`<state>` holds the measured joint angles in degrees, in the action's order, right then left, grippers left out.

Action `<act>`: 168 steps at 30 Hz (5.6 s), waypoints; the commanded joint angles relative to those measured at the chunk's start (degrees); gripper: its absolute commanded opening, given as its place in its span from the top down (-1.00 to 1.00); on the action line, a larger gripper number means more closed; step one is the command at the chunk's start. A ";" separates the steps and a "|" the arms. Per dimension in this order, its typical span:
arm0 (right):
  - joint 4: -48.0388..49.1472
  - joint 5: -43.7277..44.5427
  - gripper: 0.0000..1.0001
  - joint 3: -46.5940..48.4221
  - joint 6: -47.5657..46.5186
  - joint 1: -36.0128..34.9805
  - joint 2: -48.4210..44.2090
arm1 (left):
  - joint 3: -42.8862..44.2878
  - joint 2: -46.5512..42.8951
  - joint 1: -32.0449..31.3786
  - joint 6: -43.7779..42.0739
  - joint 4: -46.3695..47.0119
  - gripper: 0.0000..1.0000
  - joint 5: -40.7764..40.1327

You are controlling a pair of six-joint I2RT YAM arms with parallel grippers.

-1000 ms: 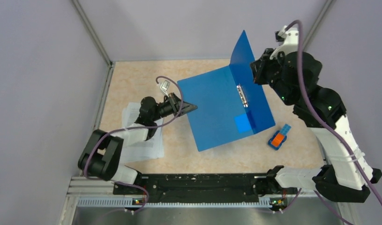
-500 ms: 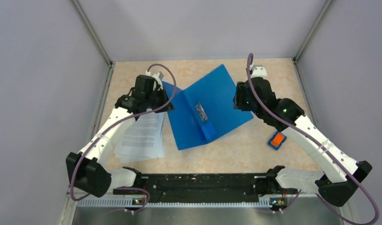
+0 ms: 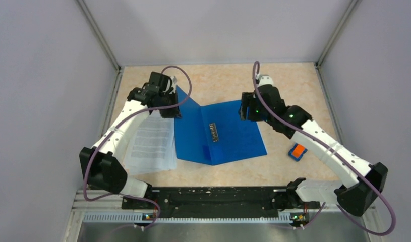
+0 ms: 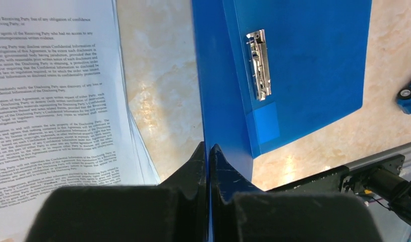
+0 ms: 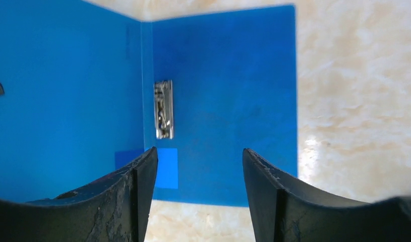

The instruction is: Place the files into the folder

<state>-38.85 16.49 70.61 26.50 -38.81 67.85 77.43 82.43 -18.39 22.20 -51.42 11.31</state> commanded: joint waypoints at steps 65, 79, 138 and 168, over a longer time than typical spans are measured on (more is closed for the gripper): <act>33.16 -6.49 0.03 -12.69 8.33 -9.90 31.40 | -17.92 6.80 -0.54 17.77 23.10 -0.03 -10.62; 29.95 -4.81 0.36 -10.11 5.15 -11.34 32.14 | -19.42 16.00 -7.89 21.95 22.01 0.13 -26.99; 21.80 7.17 1.00 -9.05 6.04 -18.84 39.16 | -22.25 19.85 -7.64 22.99 21.97 0.17 -25.63; 22.38 3.62 0.83 -6.21 5.23 -18.79 39.54 | -21.86 21.06 -6.97 22.66 21.80 0.17 -24.71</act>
<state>-12.99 22.61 63.88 31.68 -56.97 105.30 58.46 98.41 -26.44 44.62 -28.51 -14.83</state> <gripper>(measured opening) 0.095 0.415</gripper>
